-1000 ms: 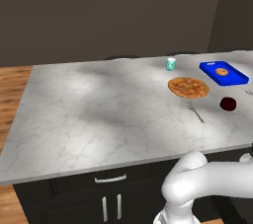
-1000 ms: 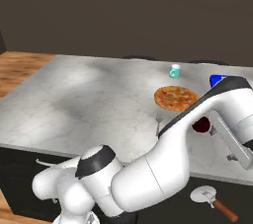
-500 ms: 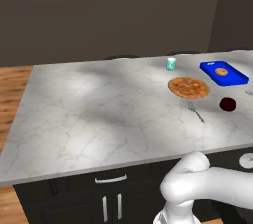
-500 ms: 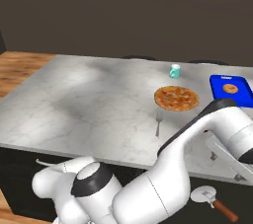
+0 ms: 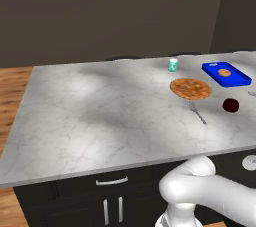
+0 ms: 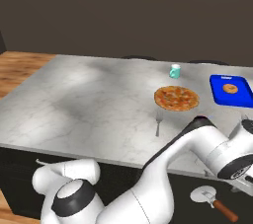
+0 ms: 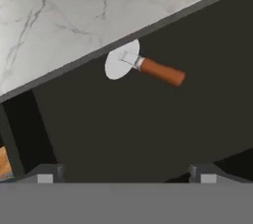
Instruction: Take the pizza cutter from the drawer on the right and place it on the dining counter for cutting.
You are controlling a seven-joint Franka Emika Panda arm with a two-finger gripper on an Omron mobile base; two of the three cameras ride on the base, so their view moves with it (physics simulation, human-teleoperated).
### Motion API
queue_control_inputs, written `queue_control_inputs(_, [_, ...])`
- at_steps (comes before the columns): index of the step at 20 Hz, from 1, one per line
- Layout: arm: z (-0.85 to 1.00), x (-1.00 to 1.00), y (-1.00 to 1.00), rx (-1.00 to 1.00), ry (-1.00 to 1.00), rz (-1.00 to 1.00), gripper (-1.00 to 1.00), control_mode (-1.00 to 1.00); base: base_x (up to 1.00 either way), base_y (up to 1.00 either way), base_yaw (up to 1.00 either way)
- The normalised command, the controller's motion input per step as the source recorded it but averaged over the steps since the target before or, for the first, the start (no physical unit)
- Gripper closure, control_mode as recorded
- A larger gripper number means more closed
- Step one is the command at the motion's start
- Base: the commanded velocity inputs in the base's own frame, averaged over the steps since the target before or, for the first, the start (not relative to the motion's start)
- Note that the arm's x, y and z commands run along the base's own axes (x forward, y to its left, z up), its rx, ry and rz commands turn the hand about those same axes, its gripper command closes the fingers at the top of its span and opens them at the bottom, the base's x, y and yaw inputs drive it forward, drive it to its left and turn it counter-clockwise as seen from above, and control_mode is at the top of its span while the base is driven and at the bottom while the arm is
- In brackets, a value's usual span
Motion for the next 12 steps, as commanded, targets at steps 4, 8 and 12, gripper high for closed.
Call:
queue_control_inputs(4, [-0.48,0.0,0.0,-0.15,0.0,0.31,-1.0,-1.0,0.0,0.0,0.0])
queue_control_inputs(8, [-0.36,0.01,-0.15,-0.03,0.0,0.42,-1.0,-1.0,0.0,0.0,0.0])
queue_control_inputs(12, [-0.32,0.09,-0.35,0.0,0.0,0.51,-1.0,-1.0,0.0,0.0,0.0])
